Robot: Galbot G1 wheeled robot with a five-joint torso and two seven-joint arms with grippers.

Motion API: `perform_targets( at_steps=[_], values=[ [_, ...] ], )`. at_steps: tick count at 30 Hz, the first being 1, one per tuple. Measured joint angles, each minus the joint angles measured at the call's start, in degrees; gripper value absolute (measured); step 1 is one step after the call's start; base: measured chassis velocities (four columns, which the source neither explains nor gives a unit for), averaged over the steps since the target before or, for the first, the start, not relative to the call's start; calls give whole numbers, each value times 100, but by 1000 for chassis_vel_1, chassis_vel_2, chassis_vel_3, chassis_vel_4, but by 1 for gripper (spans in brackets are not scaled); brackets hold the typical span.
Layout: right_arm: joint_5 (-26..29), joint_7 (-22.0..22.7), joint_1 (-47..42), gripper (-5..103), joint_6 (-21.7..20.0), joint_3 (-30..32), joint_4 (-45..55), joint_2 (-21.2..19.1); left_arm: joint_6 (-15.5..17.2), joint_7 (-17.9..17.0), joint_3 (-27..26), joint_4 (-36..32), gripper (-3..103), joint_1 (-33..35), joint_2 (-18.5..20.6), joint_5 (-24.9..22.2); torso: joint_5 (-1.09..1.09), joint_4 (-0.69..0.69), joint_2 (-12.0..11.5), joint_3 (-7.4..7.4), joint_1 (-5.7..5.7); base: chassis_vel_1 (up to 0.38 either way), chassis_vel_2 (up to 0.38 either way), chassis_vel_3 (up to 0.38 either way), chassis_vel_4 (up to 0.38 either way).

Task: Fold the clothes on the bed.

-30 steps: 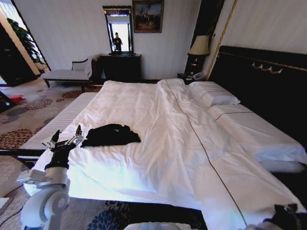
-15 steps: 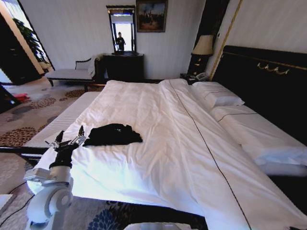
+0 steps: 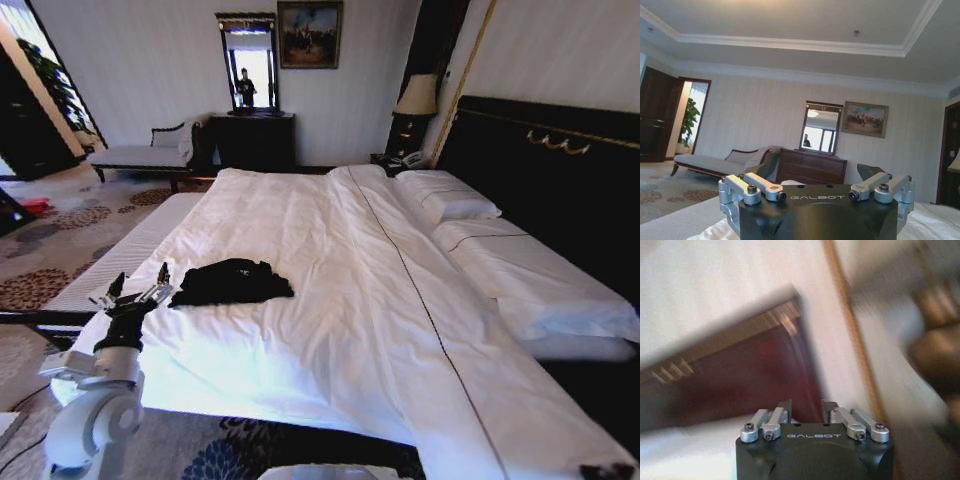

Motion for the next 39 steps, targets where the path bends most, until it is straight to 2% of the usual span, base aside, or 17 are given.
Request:
perform_targets(
  at_steps=[2, 4, 7, 8, 9, 12, 13, 18, 21, 22, 24, 26, 27, 29, 33, 36, 39],
  values=[
    [-135, -93, 97, 46, -205, 497, 338, -269, -4, 2, -37, -40, 100, 56, -37, 52, 1, 1, 0, 0, 0, 0, 0, 0, 0],
    [-97, -43, 154, 46, -349, 663, 498, -387, -6, 4, -62, -70, 100, 88, -58, 77, 3, 4, 0, 0, 0, 0, 0, 0, 0],
    [374, 156, 268, 62, -776, 918, 977, -630, -8, 4, -133, -162, 100, 188, -122, 142, 3, 4, 0, 0, 0, 0, 0, 0, 0],
    [374, 156, 268, 62, -776, 918, 977, -630, -8, 4, -133, -162, 100, 188, -122, 142, 3, 4, 0, 0, 0, 0, 0, 0, 0],
    [568, 215, 328, 68, -921, 928, 1121, -706, -9, 4, -155, -216, 100, 235, -154, 166, 3, 3, 0, 0, 0, 0, 0, 0, 0],
    [482, 176, 754, 84, -1093, 587, 1086, -965, 4, 4, -208, -367, 100, 383, -233, 180, 4, 3, 0, 0, 0, 0, 0, 0, 0],
    [482, 176, 754, 84, -1093, 587, 1086, -965, 4, 4, -208, -367, 100, 383, -233, 180, 4, 3, 0, 0, 0, 0, 0, 0, 0],
    [164, -535, 1278, 98, -1110, -235, 821, -1282, 75, 4, -229, -441, 100, 611, -251, 224, 5, 4, 0, 1, 0, 0, 0, 0, 0],
    [147, -1118, 1571, 100, -1221, -953, 667, -1570, 207, 1, -170, -444, 100, 731, -279, 229, 3, 4, 0, 1, 1, 0, 0, 0, 0],
    [147, -1118, 1571, 100, -1221, -953, 667, -1570, 207, 1, -170, -444, 100, 731, -279, 229, 3, 4, 0, 1, 1, 0, 0, 0, 0],
    [114, -1578, 1787, 100, -1231, -1438, 441, -1855, 251, 3, -88, -414, 100, 778, -332, 300, 2, 3, 0, 0, 1, 0, 0, 0, 0],
    [81, -2149, 2030, 100, -1012, -1875, 114, -2147, 173, 65, 28, -294, 100, 811, -409, 545, 3, 4, 0, 1, 1, 0, 0, 0, 0],
    [81, -2149, 2030, 100, -1012, -1875, 114, -2147, 173, 65, 28, -294, 100, 811, -409, 545, 3, 4, 0, 1, 1, 0, 0, 0, 0],
    [8, -2698, 2294, 100, -704, -2299, -295, -2412, -18, 151, 101, -176, 100, 864, -516, 869, 4, 5, 0, 1, 1, 0, 0, 0, 0],
    [-81, -2986, 2548, 100, -610, -2744, -679, -2729, -194, 215, 189, -187, 100, 1020, -707, 1036, 3, 6, -1, 1, 2, 0, 0, 0, 0],
    [-256, -3028, 2538, 100, -505, -2849, -879, -2791, -230, 218, 303, -211, 100, 1034, -771, 1095, 4, -1, 0, 0, 1, 0, 0, 0, 0],
    [-355, -3138, 2520, 100, -419, -2872, -975, -2816, -301, 217, 342, -197, 100, 1078, -823, 1239, 4, 0, 0, 1, 1, 0, 0, 0, 0]
  ],
)
